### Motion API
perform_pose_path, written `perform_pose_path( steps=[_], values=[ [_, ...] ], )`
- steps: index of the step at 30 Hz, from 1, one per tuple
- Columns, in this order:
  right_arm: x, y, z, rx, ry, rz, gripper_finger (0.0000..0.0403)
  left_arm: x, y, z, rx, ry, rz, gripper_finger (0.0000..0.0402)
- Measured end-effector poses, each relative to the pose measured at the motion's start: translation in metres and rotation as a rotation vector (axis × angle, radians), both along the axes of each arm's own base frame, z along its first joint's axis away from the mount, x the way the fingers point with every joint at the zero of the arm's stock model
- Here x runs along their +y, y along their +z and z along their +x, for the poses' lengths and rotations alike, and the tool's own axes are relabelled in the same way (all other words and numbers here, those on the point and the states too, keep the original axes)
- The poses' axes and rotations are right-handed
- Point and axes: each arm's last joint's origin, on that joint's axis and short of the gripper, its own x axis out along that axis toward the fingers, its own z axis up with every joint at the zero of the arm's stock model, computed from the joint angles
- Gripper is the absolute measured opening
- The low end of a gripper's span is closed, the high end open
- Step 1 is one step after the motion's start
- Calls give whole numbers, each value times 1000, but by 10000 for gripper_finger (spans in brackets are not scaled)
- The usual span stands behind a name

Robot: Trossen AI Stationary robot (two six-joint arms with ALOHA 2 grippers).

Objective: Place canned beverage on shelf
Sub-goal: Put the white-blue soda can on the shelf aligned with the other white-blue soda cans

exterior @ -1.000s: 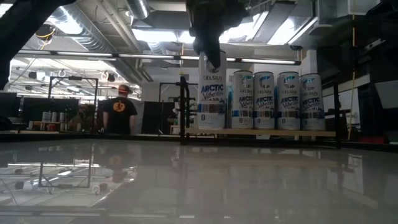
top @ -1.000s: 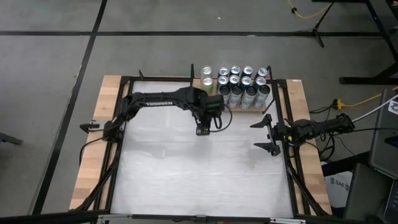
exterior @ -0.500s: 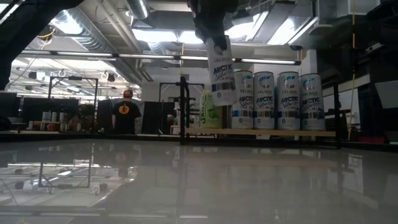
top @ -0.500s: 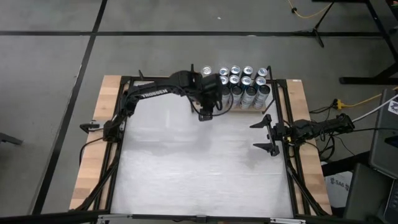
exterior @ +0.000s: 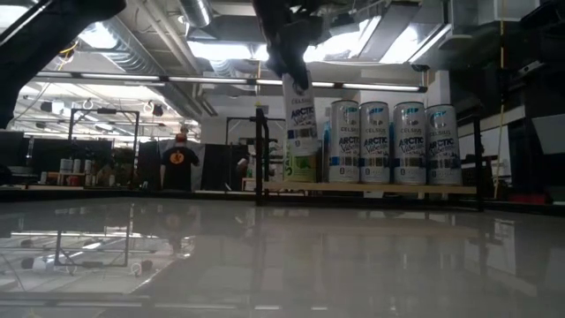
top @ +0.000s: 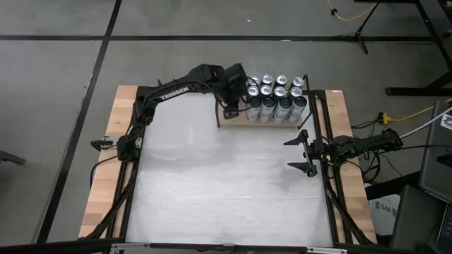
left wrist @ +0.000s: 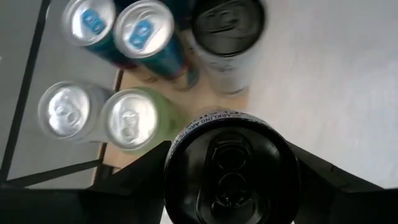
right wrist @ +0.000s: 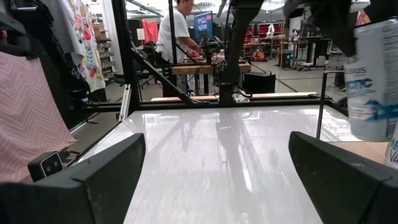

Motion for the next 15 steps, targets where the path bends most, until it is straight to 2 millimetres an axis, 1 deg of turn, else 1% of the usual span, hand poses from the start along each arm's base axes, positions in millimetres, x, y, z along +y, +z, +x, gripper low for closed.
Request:
perform_pose_path(
  steps=[3, 8, 12, 15],
  values=[
    [0, 0, 0, 0, 0, 0, 386, 7, 0, -3, -5, 9, -19, 239],
    [0, 0, 0, 0, 0, 0, 386, 10, -1, -4, -12, 6, -38, 239],
    [0, 0, 0, 0, 1, 0, 386, 12, -9, -1, -6, 5, -47, 239],
    [0, 0, 0, 1, 1, 0, 386, 13, -20, 2, 7, 5, -52, 239]
  ],
)
